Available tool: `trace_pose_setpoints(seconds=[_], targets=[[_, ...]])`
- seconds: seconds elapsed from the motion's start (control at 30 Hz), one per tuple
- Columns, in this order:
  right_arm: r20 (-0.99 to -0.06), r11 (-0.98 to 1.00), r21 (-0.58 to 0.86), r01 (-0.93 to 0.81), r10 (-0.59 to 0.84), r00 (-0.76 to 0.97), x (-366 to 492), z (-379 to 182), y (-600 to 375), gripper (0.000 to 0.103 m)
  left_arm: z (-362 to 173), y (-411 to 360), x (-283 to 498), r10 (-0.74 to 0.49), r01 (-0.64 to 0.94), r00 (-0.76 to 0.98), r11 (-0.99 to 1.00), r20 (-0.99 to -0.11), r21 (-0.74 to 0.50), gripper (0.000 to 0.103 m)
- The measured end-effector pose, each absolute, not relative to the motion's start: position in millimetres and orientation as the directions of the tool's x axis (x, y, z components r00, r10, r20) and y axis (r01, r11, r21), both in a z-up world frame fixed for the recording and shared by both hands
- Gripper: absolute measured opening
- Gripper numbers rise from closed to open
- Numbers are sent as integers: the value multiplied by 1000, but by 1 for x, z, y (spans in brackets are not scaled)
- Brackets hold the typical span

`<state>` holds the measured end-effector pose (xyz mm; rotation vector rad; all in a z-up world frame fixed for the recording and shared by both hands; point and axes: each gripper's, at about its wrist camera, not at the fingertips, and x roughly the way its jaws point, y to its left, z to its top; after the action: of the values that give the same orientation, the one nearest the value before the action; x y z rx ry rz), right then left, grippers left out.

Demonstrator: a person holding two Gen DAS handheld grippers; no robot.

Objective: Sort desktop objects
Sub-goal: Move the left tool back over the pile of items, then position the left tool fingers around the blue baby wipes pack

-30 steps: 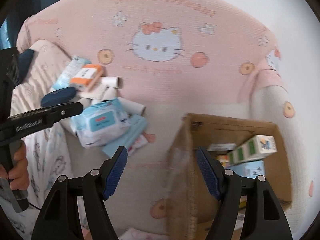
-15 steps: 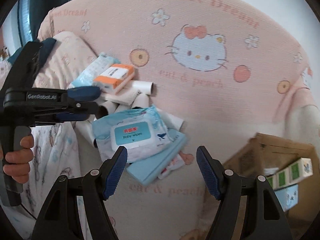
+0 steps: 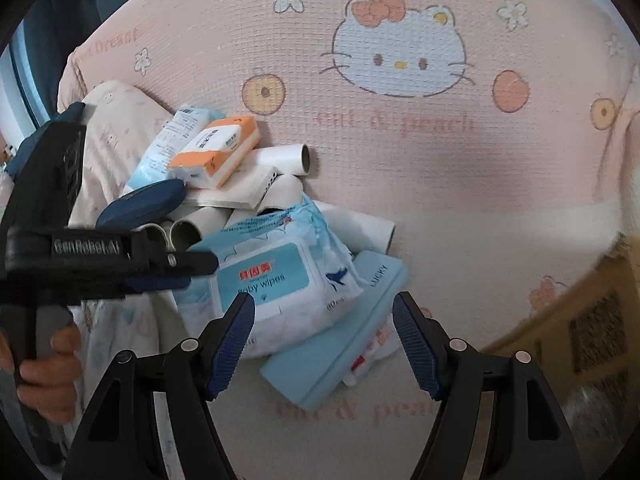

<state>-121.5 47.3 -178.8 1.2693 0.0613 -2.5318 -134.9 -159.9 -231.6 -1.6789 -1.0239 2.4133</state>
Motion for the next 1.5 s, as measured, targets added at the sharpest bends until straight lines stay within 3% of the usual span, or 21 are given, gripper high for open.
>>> trace_pose_setpoints(seconds=[0.1,0.27,0.63,0.7,0.87,1.2,1.3,1.5], targets=[[-790,-951,103,290,-255,-557,-131,-185,46,70,-236,-154,-137,322,341,-397,-818,-860,-463,52],[-820,-956,74,283,-220,-528,-148,-203,44,70,-240,-154,-137,341,358,-405,-795,-848,-490,53],[-858,-969,75,236,-183,-480,-163,-231,53,70,-230,-144,-139,264,359,-371,-843,-890,-400,53],[-858,-975,57,216,-158,-489,-163,-233,57,76,-229,-145,-138,267,366,-376,-837,-887,-407,53],[-869,-979,179,98,-204,-451,-170,-241,78,83,-226,-144,-138,259,385,-340,-839,-904,-385,53],[-858,-974,-2,225,-113,-502,-159,-233,62,83,-210,-141,-140,143,413,-325,-868,-935,-276,53],[-862,-976,22,219,-129,-490,-160,-236,67,83,-209,-133,-138,94,403,-327,-886,-940,-229,54],[-851,-976,24,218,-135,-507,-157,-236,65,83,-210,-134,-132,109,414,-346,-873,-932,-256,61]])
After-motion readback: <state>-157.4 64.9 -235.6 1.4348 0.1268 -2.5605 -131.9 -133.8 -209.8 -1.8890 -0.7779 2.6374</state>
